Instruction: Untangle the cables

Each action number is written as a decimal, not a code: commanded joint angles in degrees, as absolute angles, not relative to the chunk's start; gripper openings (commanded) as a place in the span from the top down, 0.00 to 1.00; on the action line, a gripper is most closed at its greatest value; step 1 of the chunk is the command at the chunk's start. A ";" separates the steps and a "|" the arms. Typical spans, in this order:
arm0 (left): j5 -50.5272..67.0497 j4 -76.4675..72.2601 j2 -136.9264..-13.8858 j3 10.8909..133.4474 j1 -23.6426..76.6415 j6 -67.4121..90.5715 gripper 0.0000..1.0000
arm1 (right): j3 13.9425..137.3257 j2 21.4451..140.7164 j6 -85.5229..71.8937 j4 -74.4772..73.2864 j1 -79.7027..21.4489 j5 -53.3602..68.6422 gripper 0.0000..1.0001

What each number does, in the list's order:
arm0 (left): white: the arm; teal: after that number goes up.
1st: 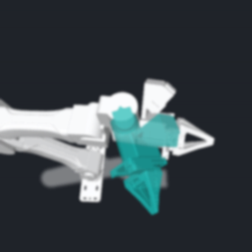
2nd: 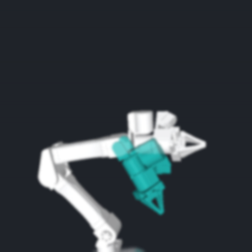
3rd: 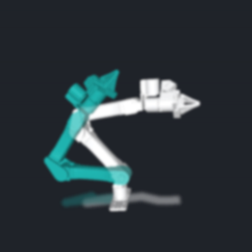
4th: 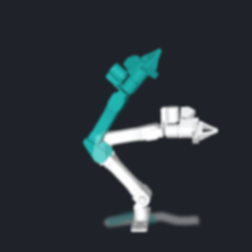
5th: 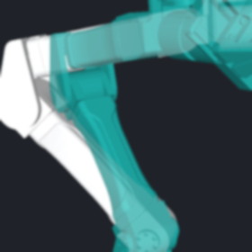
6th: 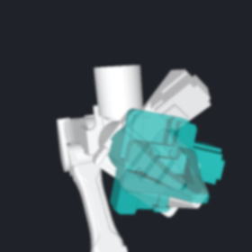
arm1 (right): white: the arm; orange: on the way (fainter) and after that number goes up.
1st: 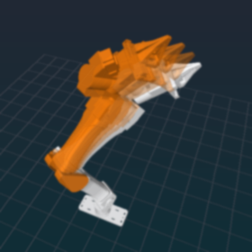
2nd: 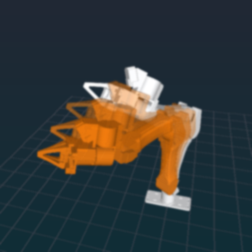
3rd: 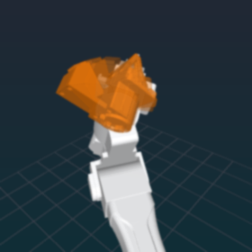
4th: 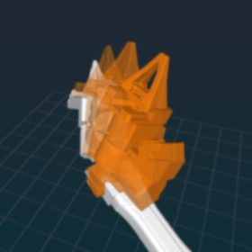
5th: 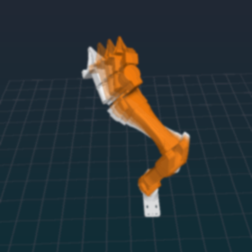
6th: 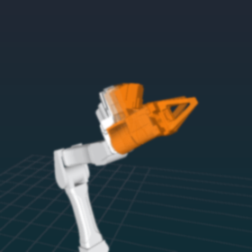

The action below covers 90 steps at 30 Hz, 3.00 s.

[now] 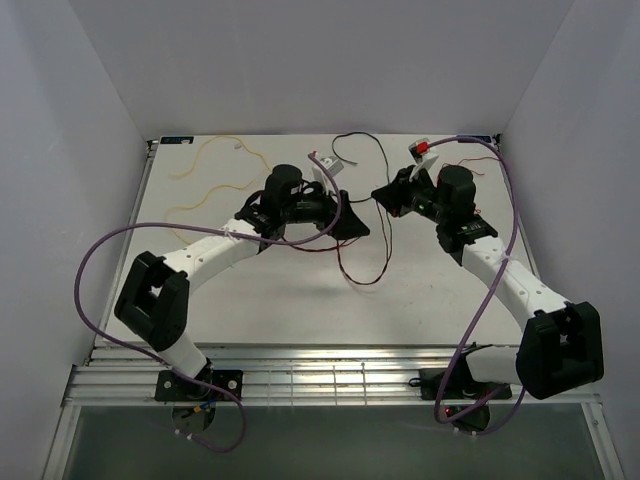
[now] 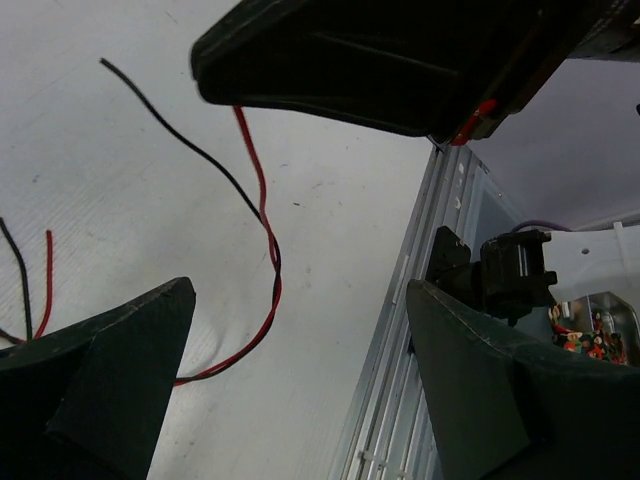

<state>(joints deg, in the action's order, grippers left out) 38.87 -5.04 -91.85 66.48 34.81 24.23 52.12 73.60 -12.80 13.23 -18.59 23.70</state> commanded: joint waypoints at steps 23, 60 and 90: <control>-7.02 -19.78 -96.68 67.50 51.94 20.13 1.00 | 59.15 68.38 -30.76 8.44 -22.68 15.65 0.92; -1.06 -18.54 -84.11 61.08 52.38 17.58 1.00 | 41.66 68.81 -22.32 13.36 -22.84 24.18 0.10; -33.92 -22.14 -84.99 90.07 49.31 -17.39 1.00 | 67.83 60.73 -6.42 10.81 -8.45 -12.40 0.92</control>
<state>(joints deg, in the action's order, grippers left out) -27.27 -17.76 -86.89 85.21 51.20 -5.41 61.63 61.69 -11.88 10.00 -11.99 -9.89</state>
